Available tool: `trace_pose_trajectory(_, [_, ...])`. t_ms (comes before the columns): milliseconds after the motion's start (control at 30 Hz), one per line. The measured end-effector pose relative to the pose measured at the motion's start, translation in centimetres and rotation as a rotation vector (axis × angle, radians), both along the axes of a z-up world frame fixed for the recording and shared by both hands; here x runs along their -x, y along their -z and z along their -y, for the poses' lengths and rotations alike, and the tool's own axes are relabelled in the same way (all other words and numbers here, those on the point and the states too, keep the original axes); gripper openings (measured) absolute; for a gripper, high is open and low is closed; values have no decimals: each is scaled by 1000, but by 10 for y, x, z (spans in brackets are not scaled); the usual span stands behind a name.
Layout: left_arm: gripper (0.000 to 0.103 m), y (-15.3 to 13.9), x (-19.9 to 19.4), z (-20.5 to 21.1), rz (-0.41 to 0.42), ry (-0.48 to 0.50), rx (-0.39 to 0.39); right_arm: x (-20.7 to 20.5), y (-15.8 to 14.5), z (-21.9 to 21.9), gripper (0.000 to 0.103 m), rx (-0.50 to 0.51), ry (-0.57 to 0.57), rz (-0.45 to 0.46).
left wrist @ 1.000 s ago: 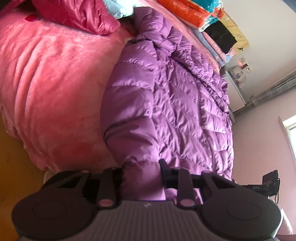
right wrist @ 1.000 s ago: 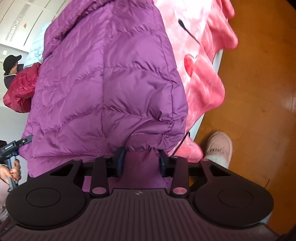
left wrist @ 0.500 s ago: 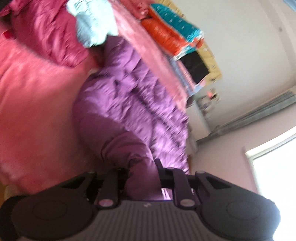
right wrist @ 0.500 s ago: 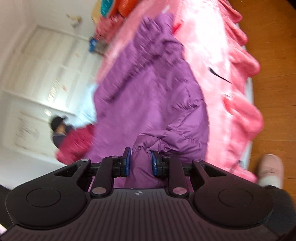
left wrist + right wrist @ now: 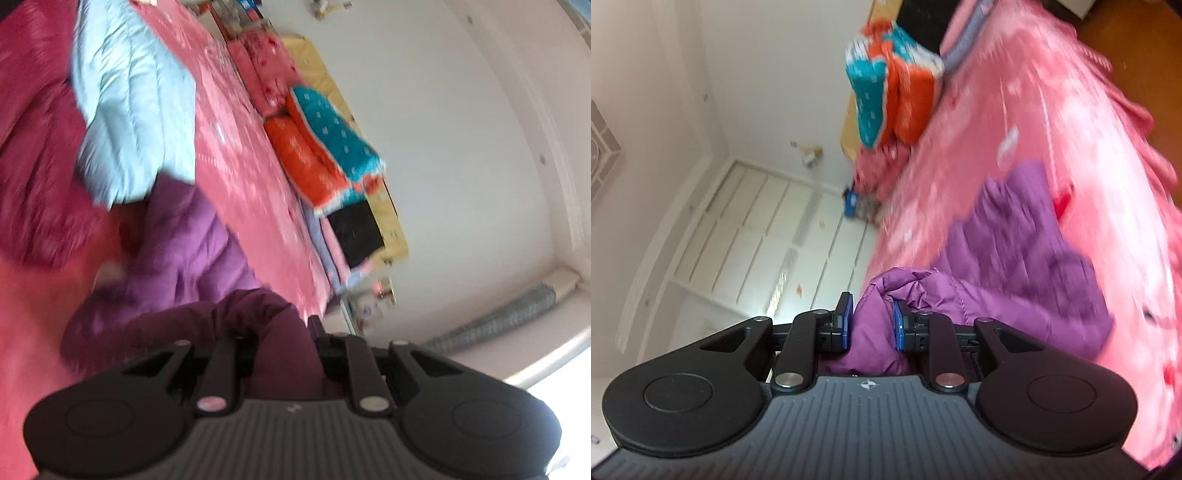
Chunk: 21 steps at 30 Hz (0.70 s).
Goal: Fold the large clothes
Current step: 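Lift the hem with both grippers and fold it toward the collar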
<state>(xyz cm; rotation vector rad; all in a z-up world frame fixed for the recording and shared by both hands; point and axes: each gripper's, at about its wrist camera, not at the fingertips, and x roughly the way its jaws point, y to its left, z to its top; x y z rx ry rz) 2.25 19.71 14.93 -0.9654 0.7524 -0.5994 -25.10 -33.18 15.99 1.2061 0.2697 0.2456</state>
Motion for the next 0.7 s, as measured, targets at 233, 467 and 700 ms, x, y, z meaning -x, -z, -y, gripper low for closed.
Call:
trace_pose_trajectory(233, [15, 5, -87, 32, 10, -108, -20, -67, 13, 29, 28, -62, 110, 100])
trace_pose_trajectory(467, [16, 45, -153, 68, -62, -187, -91, -120, 37, 42, 28, 41, 224, 70])
trace_pose_trajectory(700, [19, 70, -174, 73, -99, -223, -105, -156, 63, 50, 34, 128, 241, -5])
